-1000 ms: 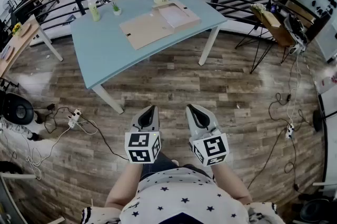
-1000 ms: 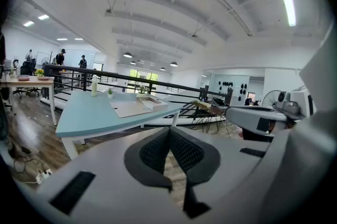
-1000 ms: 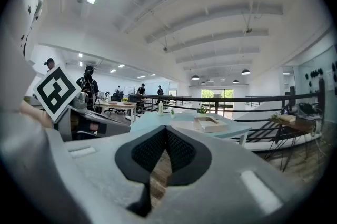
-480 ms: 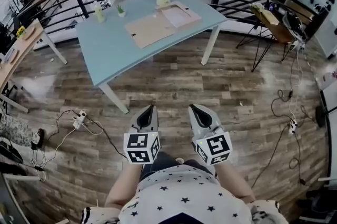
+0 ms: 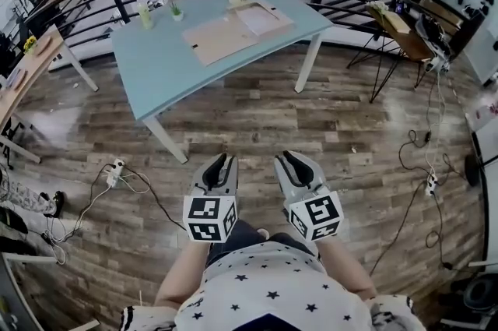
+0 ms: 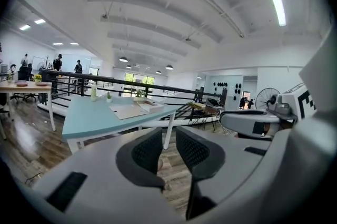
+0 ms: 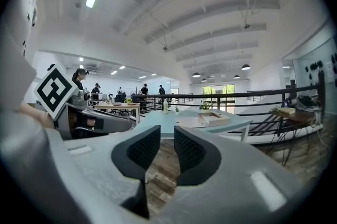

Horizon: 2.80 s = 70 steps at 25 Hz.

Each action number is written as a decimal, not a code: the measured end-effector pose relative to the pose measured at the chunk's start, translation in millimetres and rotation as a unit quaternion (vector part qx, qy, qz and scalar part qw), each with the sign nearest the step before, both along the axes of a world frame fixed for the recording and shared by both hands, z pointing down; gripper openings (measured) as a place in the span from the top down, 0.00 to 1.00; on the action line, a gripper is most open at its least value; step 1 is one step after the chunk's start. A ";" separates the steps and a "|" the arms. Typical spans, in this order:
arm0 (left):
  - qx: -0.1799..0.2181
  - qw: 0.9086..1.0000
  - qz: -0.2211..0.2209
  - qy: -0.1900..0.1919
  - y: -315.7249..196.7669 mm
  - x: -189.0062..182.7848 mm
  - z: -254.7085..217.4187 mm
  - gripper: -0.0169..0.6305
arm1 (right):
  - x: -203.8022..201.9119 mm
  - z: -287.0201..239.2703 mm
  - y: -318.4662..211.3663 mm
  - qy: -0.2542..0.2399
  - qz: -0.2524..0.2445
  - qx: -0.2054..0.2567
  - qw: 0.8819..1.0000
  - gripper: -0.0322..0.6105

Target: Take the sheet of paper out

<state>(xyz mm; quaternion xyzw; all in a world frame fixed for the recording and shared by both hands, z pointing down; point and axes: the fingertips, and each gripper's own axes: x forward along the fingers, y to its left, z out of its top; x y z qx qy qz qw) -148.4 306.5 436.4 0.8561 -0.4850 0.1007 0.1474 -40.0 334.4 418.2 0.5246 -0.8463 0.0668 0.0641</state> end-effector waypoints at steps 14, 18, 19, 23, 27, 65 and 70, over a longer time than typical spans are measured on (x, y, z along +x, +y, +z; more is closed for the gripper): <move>0.006 1.000 0.015 -0.013 19.5 15.7 7.8 0.70 | 14.1 8.8 11.3 -0.002 0.003 -0.003 1.000 0.64; 0.012 1.000 0.013 -0.009 16.9 19.7 3.1 0.70 | 18.0 4.4 8.5 -0.006 0.003 0.001 1.000 0.64; 0.013 1.000 0.011 -0.008 15.6 20.9 2.2 0.70 | 19.4 3.8 7.5 -0.007 0.003 0.001 1.000 0.64; 0.011 1.000 0.007 0.005 7.1 27.2 1.5 0.70 | 26.9 6.5 1.6 -0.008 0.004 0.000 1.000 0.64; 0.014 1.000 0.005 0.009 -4.3 33.4 1.6 0.70 | 37.0 11.0 -8.7 -0.007 0.009 -0.003 1.000 0.64; -0.006 1.000 -0.021 0.004 -327.5 65.1 5.2 0.71 | 55.7 5.7 -347.0 -0.009 -0.029 -0.011 0.999 0.64; -0.004 1.000 -0.016 -0.002 -382.3 63.5 7.5 0.71 | 45.2 4.8 -398.5 0.000 -0.040 -0.010 0.999 0.64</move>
